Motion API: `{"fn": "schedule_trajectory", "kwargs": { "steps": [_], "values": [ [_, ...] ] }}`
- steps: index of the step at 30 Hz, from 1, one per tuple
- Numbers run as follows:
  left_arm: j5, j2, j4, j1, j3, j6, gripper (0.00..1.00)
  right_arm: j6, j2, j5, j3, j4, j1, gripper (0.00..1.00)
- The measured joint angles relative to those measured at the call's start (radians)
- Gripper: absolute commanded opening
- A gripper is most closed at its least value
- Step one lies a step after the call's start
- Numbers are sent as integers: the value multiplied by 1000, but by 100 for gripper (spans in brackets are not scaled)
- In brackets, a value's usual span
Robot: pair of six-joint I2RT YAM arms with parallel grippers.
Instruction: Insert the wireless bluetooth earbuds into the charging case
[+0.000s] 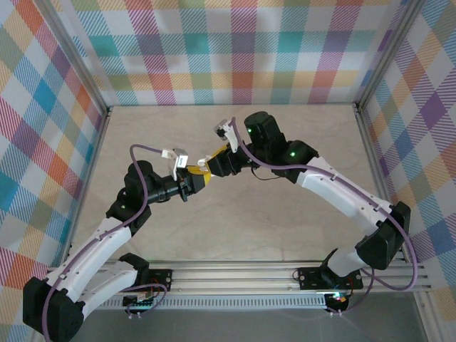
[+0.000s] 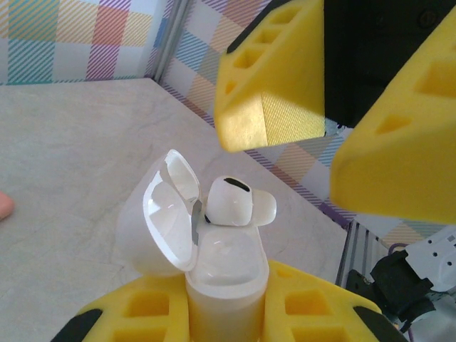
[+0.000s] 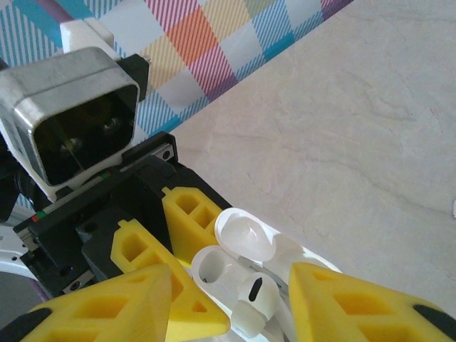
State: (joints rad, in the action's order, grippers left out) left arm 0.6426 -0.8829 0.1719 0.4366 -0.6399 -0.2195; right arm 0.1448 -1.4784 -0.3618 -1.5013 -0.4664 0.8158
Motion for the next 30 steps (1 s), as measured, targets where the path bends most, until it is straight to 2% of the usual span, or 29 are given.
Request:
{"fn": "schedule_trajectory", "kwargs": {
  "steps": [4, 11, 19, 30],
  "values": [
    [3, 2, 15, 0, 0, 7, 0, 9, 0, 13, -26, -22, 0, 48],
    [10, 9, 15, 0, 0, 7, 0, 23, 8, 41, -52, -87, 0, 39],
    [10, 26, 21, 0, 15, 12, 0, 27, 5, 68, -95, -188, 0, 39],
    [-29, 7, 9, 4, 22, 149, 0, 57, -77, 118, -211, -337, 0, 44]
  ]
}}
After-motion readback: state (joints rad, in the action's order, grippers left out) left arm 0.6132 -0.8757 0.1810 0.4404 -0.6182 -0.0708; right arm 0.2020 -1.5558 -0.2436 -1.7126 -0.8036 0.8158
